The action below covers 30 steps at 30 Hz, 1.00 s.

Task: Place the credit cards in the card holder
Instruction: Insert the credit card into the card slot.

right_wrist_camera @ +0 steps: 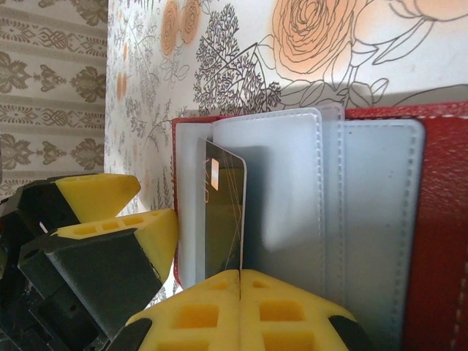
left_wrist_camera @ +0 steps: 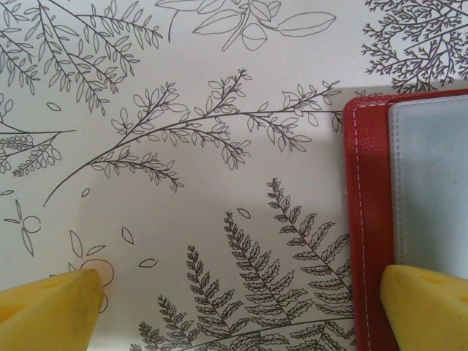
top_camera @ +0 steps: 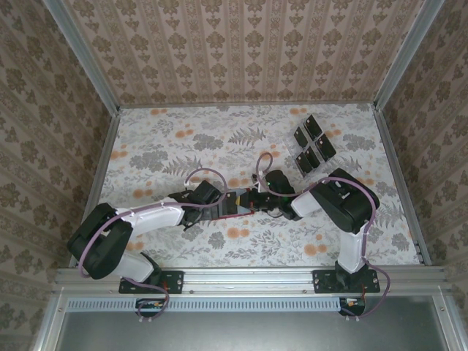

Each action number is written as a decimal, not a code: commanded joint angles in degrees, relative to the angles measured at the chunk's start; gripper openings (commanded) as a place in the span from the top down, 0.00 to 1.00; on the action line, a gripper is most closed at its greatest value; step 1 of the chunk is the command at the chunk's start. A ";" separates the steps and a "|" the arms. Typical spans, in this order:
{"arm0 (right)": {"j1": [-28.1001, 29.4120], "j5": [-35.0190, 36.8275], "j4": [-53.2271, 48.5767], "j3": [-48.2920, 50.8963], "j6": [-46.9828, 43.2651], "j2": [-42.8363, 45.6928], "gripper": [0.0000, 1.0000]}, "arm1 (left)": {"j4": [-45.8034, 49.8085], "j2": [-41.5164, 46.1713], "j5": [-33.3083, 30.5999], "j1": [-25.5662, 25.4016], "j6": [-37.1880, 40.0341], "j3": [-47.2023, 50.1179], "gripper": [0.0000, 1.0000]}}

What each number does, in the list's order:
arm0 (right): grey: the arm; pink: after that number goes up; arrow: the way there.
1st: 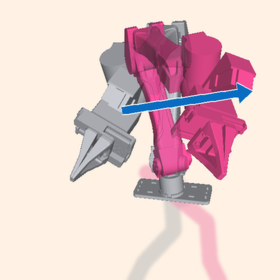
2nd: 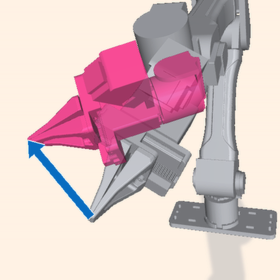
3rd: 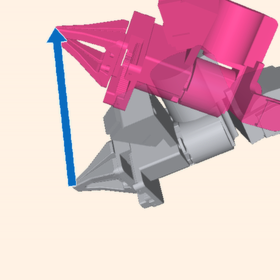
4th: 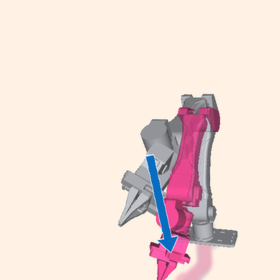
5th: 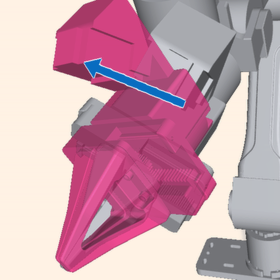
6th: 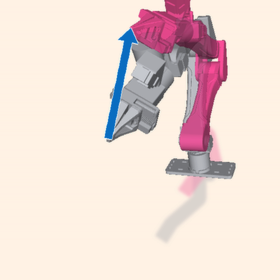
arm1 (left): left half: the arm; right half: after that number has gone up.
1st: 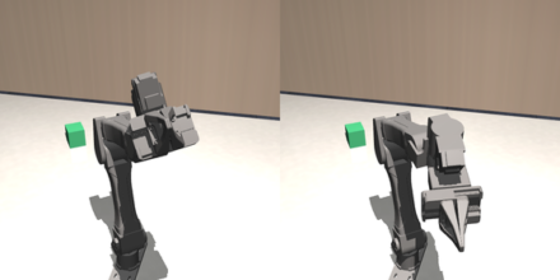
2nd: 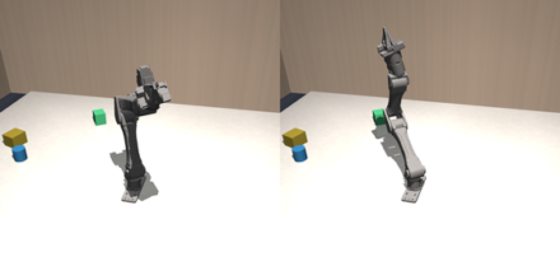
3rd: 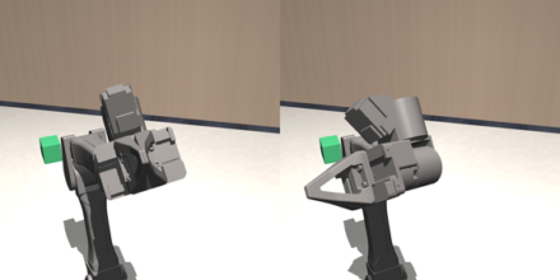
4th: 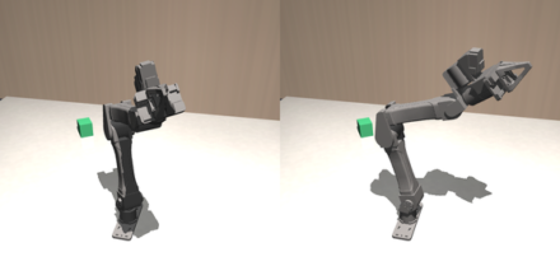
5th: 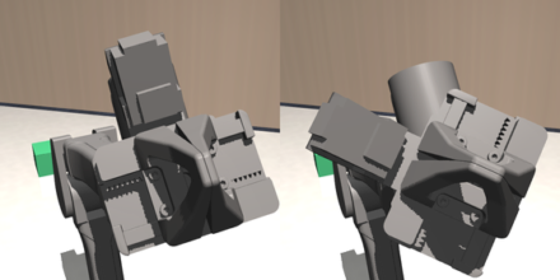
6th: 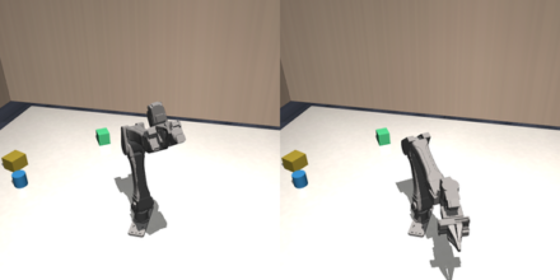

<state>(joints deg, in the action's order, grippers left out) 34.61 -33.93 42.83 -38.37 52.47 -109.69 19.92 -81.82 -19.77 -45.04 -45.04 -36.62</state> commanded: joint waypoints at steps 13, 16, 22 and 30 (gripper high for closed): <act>3.45 1.37 -15.97 -7.33 -4.21 -0.63 0.94 | -0.82 -1.43 0.46 -0.58 0.00 0.28 0.00; 3.45 2.93 -20.39 -7.83 -5.93 2.52 0.74 | -0.64 -0.90 0.92 -0.49 0.12 -0.23 0.00; 3.36 7.20 -32.47 -10.14 -10.23 10.24 0.53 | 1.52 1.82 1.87 1.95 1.17 -1.93 0.00; 4.10 14.61 -47.92 -17.05 -14.66 12.33 0.65 | 3.28 3.88 3.30 6.83 2.74 -2.84 0.00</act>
<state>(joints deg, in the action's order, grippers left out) 38.04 -23.79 3.70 -52.84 40.77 -98.08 21.19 -78.89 -17.54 -39.18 -43.86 -38.02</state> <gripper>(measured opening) 0.371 0.997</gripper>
